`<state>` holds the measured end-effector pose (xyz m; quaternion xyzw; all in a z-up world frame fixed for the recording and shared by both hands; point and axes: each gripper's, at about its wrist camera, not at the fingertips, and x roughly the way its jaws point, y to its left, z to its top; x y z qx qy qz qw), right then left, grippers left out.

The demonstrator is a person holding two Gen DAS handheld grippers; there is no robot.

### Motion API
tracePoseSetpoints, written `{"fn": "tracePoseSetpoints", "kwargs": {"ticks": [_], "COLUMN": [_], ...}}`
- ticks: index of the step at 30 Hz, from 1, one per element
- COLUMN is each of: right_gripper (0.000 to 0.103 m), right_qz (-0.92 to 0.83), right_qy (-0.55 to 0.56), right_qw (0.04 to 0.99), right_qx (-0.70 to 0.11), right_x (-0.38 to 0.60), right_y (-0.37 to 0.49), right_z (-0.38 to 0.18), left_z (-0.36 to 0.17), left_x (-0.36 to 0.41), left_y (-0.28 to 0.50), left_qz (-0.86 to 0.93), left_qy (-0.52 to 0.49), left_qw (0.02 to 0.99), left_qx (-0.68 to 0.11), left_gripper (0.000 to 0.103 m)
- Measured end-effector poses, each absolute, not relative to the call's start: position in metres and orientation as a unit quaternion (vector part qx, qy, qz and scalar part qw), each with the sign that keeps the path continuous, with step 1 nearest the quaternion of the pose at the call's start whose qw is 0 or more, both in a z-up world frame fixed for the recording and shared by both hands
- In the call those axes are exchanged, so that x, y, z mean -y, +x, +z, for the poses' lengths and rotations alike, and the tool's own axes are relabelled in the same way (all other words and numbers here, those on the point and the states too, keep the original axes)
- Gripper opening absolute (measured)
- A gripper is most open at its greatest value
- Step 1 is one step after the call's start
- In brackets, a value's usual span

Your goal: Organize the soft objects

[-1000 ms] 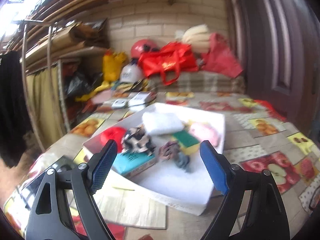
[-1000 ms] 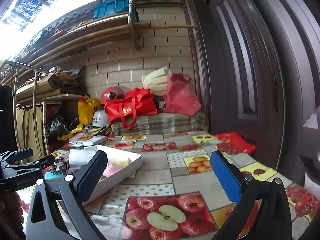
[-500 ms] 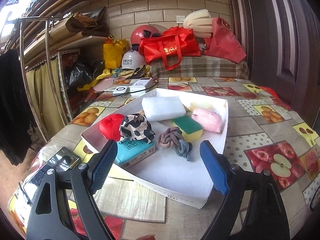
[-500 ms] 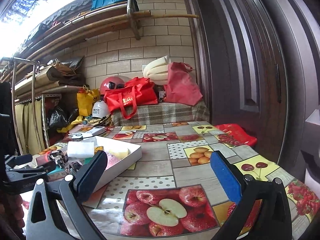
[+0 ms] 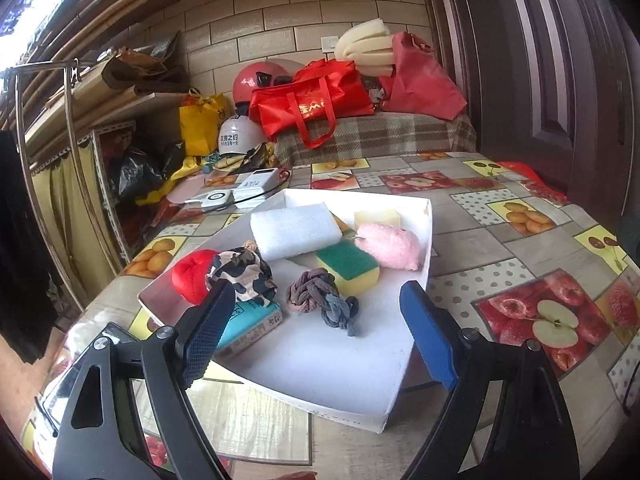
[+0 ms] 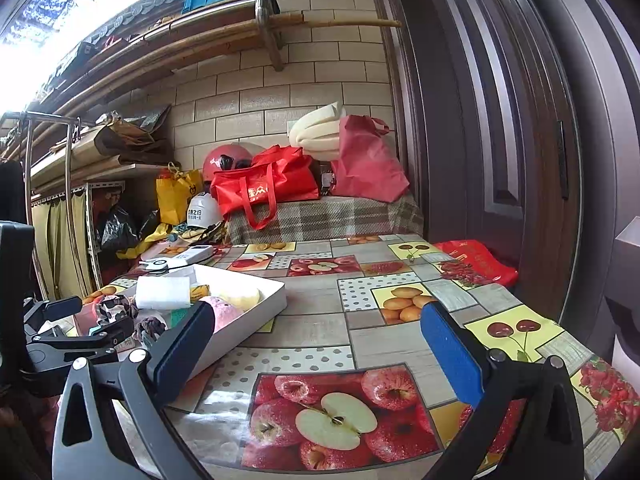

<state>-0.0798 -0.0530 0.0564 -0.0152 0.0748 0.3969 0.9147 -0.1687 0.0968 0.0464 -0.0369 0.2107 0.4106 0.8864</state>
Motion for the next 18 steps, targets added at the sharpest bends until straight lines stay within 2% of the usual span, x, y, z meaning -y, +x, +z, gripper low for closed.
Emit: {"fn": "tracePoseSetpoints", "kwargs": {"ticks": [7, 18], "right_gripper": [0.103, 0.103], "right_qz": [0.4, 0.401], "right_qy": [-0.022, -0.023], "right_qw": [0.913, 0.913], "right_qx": [-0.074, -0.075], "right_x": [0.052, 0.051], "right_y": [-0.081, -0.082], "right_z": [0.056, 0.056], "left_z": [0.048, 0.047], "left_x": [-0.083, -0.092], "left_y": [-0.16, -0.162], "left_qz": [0.393, 0.403], "left_qy": [-0.007, -0.026], "left_qw": [0.895, 0.889], "left_qx": [-0.21, -0.215], "left_gripper": [0.085, 0.085]}}
